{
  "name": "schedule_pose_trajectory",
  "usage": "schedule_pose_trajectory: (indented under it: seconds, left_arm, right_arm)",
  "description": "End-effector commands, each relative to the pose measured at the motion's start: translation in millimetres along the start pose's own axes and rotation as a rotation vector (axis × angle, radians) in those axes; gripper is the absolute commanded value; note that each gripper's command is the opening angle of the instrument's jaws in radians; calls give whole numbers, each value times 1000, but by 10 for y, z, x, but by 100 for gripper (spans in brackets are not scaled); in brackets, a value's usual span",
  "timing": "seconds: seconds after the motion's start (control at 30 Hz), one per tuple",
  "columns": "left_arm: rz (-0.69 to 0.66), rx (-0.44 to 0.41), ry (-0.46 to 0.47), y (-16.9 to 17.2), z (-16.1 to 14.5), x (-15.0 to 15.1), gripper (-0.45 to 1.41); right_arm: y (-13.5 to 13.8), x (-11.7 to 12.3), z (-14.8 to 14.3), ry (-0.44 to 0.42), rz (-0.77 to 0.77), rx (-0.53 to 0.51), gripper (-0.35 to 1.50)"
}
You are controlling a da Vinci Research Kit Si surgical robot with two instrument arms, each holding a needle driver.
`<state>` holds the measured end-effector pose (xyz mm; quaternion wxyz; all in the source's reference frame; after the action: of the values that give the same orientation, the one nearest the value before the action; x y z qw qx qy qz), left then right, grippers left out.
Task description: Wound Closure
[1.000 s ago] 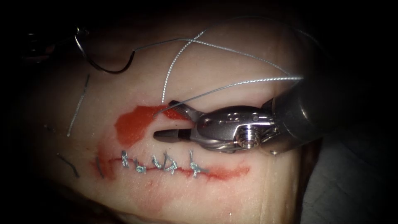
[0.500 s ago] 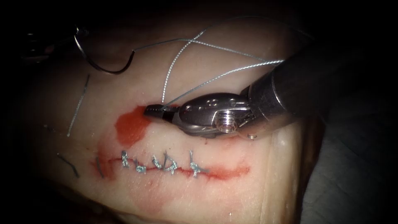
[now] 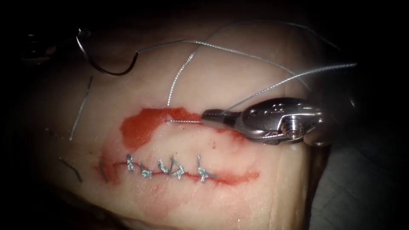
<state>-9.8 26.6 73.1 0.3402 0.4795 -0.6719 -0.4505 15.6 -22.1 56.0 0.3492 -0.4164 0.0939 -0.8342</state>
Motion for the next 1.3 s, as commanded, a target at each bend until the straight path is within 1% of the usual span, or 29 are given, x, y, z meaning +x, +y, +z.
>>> schedule_pose_trajectory:
  seconds: [0.03, 0.23, 0.27, 0.3, 0.47, 0.57, 0.63, 0.87, 1.03, 1.13, 1.23, 1.3]
  left_arm:
    - [2, 1, 0, 7, 4, -1, -45]
    - [2, 0, 0, 7, 4, -1, -45]
    - [2, 0, 0, 7, 4, -1, -45]
    - [2, 0, 0, 7, 4, -1, -45]
    - [2, 0, 0, 7, 4, -1, -45]
    - [2, 0, -1, 7, 4, -1, -45]
    - [3, 0, -1, 8, 5, 0, -45]
    - [3, -1, -1, 8, 5, 0, -45]
    - [2, 0, 0, 7, 4, -1, -45]
    - [2, 0, 0, 7, 4, -1, -45]
    - [2, 0, -1, 7, 5, -1, -45]
    - [2, 0, -1, 8, 5, -1, -45]
  right_arm:
    - [-12, 13, -14, 3, 18, 24, -35]
    - [-50, 45, -85, -26, 72, 122, -35]
    - [-65, 58, -113, -30, 82, 163, -35]
    - [-65, 58, -113, -30, 82, 163, -35]
    - [-101, 90, -178, -38, 117, 259, -35]
    - [-116, 103, -207, -30, 125, 300, -35]
    - [-123, 110, -221, -28, 139, 332, -35]
    - [-124, 115, -241, -18, 172, 367, -35]
    - [-135, 125, -256, -23, 183, 397, -35]
    - [-139, 131, -262, -11, 189, 417, -35]
    - [-136, 127, -260, -6, 213, 400, -35]
    - [-129, 121, -255, -45, 236, 381, -35]
